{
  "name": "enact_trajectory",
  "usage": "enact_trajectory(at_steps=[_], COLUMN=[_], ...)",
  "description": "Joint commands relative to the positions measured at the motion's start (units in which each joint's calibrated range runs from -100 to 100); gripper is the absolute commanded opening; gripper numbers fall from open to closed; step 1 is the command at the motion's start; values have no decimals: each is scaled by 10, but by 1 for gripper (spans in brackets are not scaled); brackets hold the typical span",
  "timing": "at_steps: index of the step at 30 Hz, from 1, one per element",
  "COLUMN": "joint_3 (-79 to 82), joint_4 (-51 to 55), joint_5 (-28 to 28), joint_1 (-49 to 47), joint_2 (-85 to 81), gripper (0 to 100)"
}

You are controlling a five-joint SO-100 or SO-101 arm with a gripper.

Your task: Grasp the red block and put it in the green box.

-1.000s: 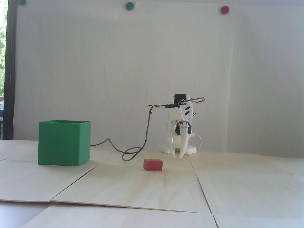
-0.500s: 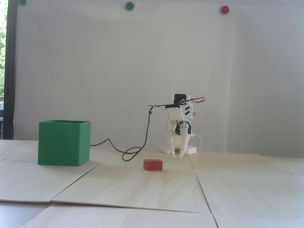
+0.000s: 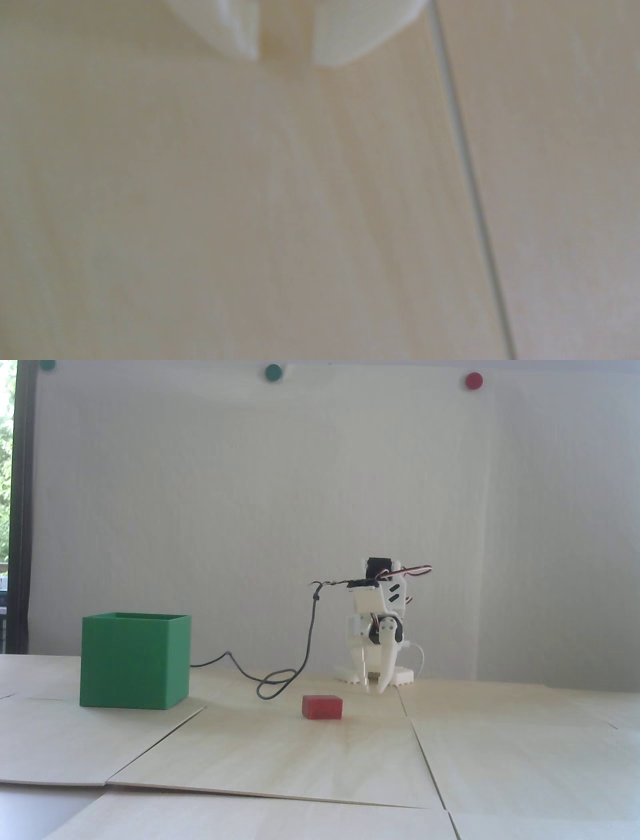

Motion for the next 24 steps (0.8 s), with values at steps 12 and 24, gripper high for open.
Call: enact_trajectory(at_steps=[12, 24], joint_3=[6, -263], joint_4=[-44, -371], joint_5=[3, 12], joint_1=[-30, -43], joint_2=[96, 457], gripper=[4, 15])
